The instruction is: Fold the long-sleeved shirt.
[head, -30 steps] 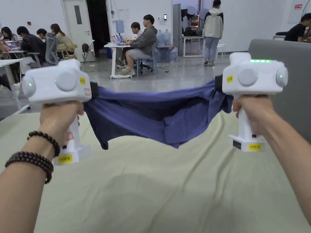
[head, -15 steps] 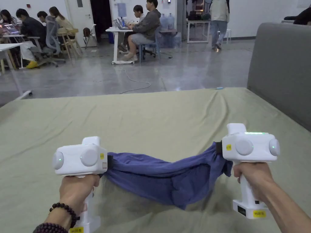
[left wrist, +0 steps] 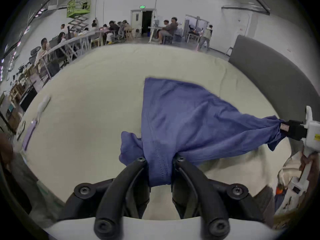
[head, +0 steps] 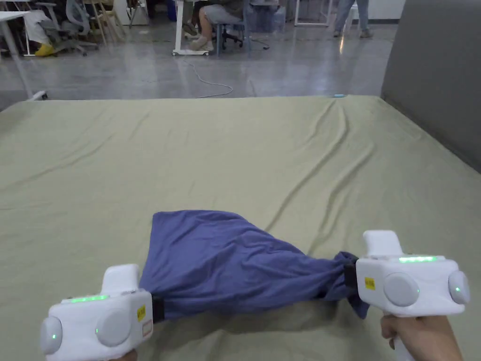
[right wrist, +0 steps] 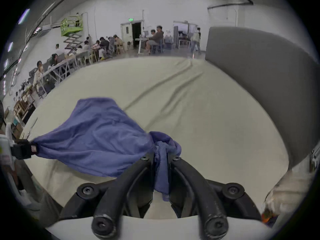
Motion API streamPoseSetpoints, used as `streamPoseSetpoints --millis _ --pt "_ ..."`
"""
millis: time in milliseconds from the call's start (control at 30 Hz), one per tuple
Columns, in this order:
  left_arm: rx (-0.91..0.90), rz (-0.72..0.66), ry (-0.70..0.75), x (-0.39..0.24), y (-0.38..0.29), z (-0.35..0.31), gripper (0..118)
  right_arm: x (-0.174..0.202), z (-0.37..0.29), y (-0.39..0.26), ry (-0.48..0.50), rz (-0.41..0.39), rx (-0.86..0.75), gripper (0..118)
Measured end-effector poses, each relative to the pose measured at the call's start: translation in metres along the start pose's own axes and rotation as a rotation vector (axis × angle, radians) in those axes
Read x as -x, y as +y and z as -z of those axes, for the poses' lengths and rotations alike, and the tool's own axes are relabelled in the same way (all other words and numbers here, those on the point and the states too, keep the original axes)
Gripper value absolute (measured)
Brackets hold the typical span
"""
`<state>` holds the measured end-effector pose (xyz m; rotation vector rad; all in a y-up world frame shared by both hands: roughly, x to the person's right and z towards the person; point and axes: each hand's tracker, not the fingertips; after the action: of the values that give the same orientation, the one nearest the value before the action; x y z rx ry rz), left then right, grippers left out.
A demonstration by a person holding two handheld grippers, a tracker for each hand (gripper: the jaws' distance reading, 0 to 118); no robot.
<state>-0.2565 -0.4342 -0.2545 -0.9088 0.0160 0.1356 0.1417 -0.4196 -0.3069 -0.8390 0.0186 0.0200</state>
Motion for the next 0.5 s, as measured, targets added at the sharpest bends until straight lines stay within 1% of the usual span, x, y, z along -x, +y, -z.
streamPoseSetpoints --millis 100,133,167,200,233,267,300,333,400,433,467,500 --pt "0.061 -0.001 -0.032 0.01 -0.019 0.021 14 -0.004 0.019 -0.024 -0.031 -0.001 0.089 10" --pt "0.028 -0.017 -0.04 0.012 -0.02 0.023 15 -0.005 0.018 -0.025 -0.026 -0.006 0.061 18" --pt "0.003 -0.028 -0.048 0.013 -0.019 0.022 21 -0.007 0.015 -0.026 -0.018 0.007 0.022 30" --pt "-0.02 -0.03 -0.062 0.014 -0.016 0.019 41 -0.008 0.009 -0.026 -0.017 0.03 -0.013 51" --pt "-0.029 -0.019 -0.06 0.013 -0.011 0.013 91 -0.01 0.001 -0.023 0.001 0.062 -0.035 86" --pt "-0.045 -0.008 -0.071 0.01 -0.01 0.004 116 -0.011 -0.006 -0.019 0.007 0.082 -0.06 102" --pt "-0.058 0.0 -0.081 0.009 -0.005 -0.004 118 -0.012 -0.016 -0.016 0.028 0.103 -0.101 105" --pt "-0.1 0.011 -0.104 0.008 -0.001 -0.015 118 -0.01 -0.03 -0.011 0.046 0.107 -0.158 105" --pt "-0.18 0.018 -0.124 0.006 0.008 -0.032 118 -0.006 -0.046 -0.001 0.043 0.062 -0.197 105" --pt "-0.191 0.025 -0.128 0.006 0.014 -0.037 116 -0.003 -0.052 0.003 0.04 0.028 -0.19 97" --pt "-0.184 0.025 -0.121 0.006 0.02 -0.04 103 0.001 -0.056 0.005 0.041 0.001 -0.184 71" --pt "-0.19 0.021 -0.1 0.005 0.024 -0.044 58 0.004 -0.059 0.006 0.039 -0.018 -0.188 21"
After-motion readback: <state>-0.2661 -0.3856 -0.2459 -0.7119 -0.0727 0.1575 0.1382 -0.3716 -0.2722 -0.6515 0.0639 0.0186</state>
